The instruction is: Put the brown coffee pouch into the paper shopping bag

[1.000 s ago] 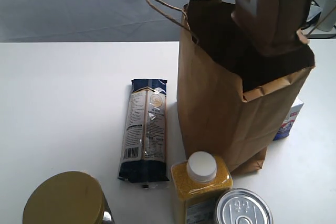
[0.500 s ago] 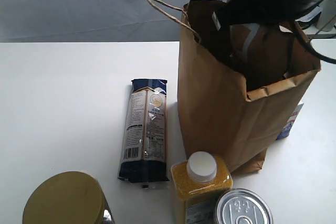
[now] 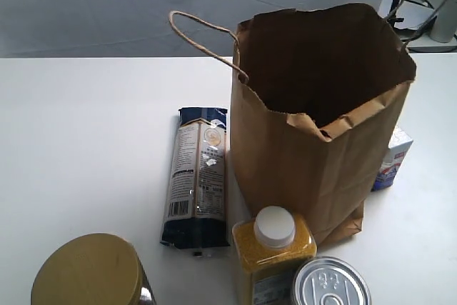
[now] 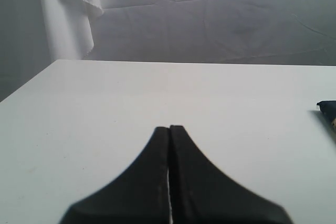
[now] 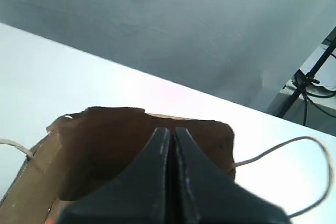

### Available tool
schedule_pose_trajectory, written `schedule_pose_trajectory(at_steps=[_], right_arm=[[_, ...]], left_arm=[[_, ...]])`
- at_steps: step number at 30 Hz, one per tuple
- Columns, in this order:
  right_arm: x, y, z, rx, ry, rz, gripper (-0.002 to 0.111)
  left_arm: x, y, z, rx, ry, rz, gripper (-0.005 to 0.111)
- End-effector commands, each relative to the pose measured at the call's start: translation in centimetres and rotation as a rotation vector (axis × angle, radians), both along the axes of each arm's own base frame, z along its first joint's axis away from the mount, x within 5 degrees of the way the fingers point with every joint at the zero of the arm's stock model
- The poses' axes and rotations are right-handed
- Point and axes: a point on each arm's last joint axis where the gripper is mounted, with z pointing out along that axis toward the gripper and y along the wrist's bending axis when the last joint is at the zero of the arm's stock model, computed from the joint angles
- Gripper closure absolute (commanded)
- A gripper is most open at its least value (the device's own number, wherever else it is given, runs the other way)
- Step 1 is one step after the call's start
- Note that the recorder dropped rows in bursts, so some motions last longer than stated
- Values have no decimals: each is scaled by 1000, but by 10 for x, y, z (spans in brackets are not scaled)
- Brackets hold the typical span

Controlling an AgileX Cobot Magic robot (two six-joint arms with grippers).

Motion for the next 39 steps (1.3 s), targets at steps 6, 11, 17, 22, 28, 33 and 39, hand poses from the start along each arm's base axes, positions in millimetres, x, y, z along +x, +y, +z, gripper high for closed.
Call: schedule_pose_trajectory(at_steps=[6, 11, 17, 22, 28, 33, 39], right_arm=[[-48, -71, 20, 199, -89, -9, 108], [-68, -104, -1, 243, -81, -40, 108], [-86, -132, -25, 283, -69, -53, 108], [-99, -146, -45, 347, -53, -35, 108], [-112, -141, -95, 402, -23, 116, 108], [-110, -136, -144, 469, 6, 101, 108], [-108, -147, -188, 587, -38, -29, 108]], left_arm=[[0, 0, -1, 1, -2, 4, 107], [0, 0, -1, 1, -2, 4, 107], [0, 0, -1, 1, -2, 4, 107], [0, 0, -1, 1, -2, 4, 107], [0, 0, -1, 1, -2, 4, 107], [0, 0, -1, 1, -2, 4, 107], [0, 0, -1, 1, -2, 4, 107]])
